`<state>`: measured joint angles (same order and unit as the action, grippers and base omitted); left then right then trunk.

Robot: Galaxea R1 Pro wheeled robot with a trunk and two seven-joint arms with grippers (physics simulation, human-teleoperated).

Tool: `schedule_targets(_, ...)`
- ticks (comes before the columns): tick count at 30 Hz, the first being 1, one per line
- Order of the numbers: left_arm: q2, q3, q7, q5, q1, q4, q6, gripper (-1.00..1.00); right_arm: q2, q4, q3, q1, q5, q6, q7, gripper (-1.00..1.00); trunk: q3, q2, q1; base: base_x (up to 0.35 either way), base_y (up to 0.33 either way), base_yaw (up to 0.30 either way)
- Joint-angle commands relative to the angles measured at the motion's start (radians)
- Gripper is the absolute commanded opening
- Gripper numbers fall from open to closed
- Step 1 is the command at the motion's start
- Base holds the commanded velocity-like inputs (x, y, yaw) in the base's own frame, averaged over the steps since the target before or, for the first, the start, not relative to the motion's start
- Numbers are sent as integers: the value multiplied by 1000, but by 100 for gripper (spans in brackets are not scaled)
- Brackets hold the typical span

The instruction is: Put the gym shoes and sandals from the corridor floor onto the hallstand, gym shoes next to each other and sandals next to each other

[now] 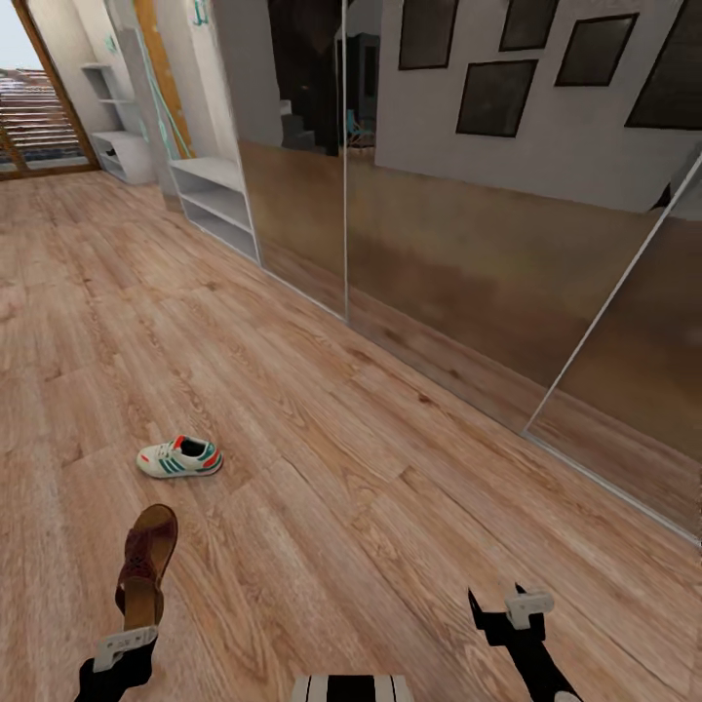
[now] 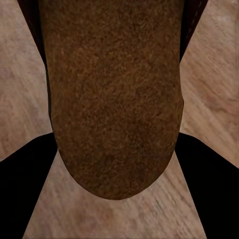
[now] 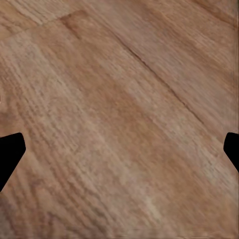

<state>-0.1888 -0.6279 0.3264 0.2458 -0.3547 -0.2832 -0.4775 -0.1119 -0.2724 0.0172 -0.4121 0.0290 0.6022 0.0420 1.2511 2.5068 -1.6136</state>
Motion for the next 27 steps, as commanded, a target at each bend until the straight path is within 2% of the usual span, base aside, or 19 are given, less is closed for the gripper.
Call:
schedule_targets(1,1,-9,6,7,2,1,-8,-100,-1,20,1,-1,3,21,0,100,-5,0,1,0,0,-68)
schedule_targets(7,3,-13,6,-17,20,5,-23,-100,0,146,2,-1,1,146,-1,100,-38,-1,3,0,0,-68)
schedule_targets(12,6,-13,6,-29,30,7,-27,-100,3,224,3,0,1,204,-1,100,-65,-3,6,0,0,-68)
schedule_targets(27,9,-13,6,-31,33,9,-28,-100,21,244,4,28,4,212,2,100,-140,-6,12,0,0,-47)
